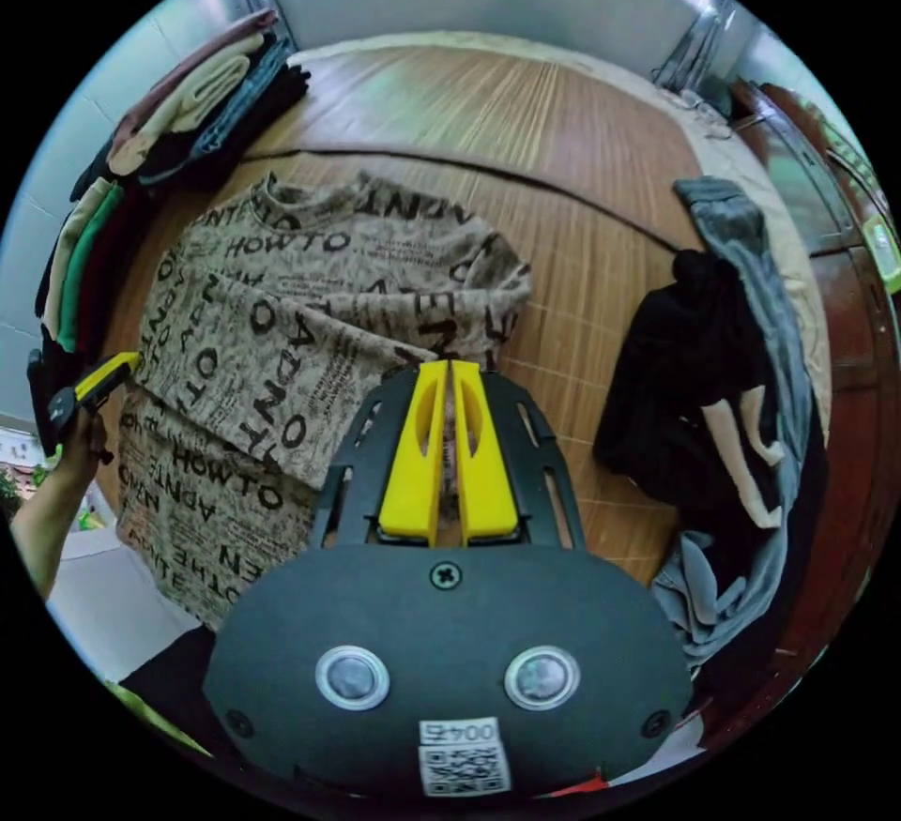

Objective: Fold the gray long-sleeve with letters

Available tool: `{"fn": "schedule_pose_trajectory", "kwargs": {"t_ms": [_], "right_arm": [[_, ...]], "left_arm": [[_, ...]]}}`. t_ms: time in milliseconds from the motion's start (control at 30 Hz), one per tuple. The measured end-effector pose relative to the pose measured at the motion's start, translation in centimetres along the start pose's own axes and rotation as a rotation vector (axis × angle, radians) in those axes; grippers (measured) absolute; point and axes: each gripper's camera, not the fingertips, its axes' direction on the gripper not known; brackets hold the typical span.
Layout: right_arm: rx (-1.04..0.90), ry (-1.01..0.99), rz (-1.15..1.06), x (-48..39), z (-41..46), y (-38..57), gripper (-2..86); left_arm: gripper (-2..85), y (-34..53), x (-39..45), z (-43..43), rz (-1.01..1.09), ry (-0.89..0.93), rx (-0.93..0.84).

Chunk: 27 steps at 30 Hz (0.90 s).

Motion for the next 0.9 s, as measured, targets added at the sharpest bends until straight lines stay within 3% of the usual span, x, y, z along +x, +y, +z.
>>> {"fn": "schedule_pose_trajectory", "kwargs": {"t_ms": [100, 267, 400, 567, 633, 733, 900], "right_arm": [[0.093, 0.026, 0.015, -1.2, -3.2, 2.5, -0.4], [-0.172, 0.111, -0.136, -5.1, 2.9, 5.3, -0.6], [-0.13, 0.246, -0.251, -7.9, 3.0, 6.2, -0.7], [-0.125, 0.199, -0.286, -7.2, 2.2, 7.5, -0.7], [-0.1, 0.21, -0.219, -6.1, 0.1, 7.8, -0.7], [-0.02, 0.112, -0.069, -3.7, -4.6, 10.9, -0.7], [-0.095, -0.057, 0.069, -1.6, -7.0, 21.7, -0.6]], "left_arm": [[0.2, 0.4, -0.2, -3.7, -0.027, -0.05, 0.102], [0.2, 2.5, 1.6, -2.0, 0.073, -0.103, -0.011], [0.2, 4.2, 4.4, -1.1, 0.238, -0.253, 0.086], [0.2, 2.9, 1.5, -2.3, 0.104, -0.055, 0.044], [0.1, 1.6, -1.3, -4.1, -0.004, 0.051, -0.053], [0.1, 2.9, -4.7, -9.8, -0.092, 0.07, 0.047], [0.1, 11.4, -8.1, -14.6, -0.181, 0.069, -0.089]]}}
